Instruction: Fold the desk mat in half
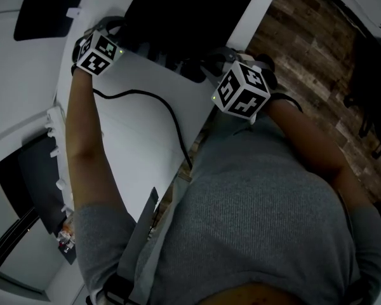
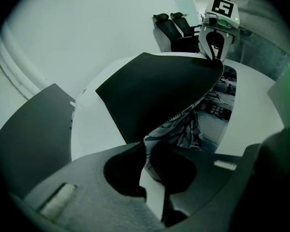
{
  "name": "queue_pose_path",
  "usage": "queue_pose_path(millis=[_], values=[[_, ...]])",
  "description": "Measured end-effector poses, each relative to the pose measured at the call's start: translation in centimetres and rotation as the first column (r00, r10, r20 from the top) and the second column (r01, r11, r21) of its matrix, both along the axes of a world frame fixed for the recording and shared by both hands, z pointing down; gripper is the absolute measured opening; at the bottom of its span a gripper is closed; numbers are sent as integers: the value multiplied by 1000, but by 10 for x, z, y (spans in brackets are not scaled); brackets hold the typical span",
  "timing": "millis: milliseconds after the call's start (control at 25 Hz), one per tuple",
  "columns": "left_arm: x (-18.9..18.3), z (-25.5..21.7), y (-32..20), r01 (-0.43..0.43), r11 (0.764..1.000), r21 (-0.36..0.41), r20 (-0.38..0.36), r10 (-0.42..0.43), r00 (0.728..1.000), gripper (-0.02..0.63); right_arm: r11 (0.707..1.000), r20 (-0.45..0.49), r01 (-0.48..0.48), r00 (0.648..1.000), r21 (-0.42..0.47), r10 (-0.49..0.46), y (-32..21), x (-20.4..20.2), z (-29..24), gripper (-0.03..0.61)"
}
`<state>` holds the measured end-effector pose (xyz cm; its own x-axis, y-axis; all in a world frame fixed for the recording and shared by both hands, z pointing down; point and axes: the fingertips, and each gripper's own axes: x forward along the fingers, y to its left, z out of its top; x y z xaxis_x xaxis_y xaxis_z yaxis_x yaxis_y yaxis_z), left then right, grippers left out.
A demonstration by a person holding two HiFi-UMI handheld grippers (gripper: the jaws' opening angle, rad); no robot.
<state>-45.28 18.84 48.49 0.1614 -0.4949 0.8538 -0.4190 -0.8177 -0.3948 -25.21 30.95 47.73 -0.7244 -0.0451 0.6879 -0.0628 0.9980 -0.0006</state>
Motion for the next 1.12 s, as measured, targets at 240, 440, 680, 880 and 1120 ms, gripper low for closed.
queue_pose_path(millis=[240,440,680,880,1120], values=[[-4,0,15,4,1000,-3,0,-4,1000,34,999,-9,40,999,-5,-40,16,-4,0,28],[-7,0,28,7,1000,-12,5,-7,1000,34,997,-7,53,999,-47,-54,28,-7,-1,28],[-12,0,41,17,1000,-7,5,-17,1000,34,995,-17,79,997,-55,-80,41,-11,-1,28],[-14,0,47,23,1000,-6,7,-23,1000,34,995,-28,91,995,-46,-92,47,-13,0,28],[-16,-3,46,101,992,76,-46,-98,994,50,995,-31,101,994,-27,-102,51,-11,1,53]])
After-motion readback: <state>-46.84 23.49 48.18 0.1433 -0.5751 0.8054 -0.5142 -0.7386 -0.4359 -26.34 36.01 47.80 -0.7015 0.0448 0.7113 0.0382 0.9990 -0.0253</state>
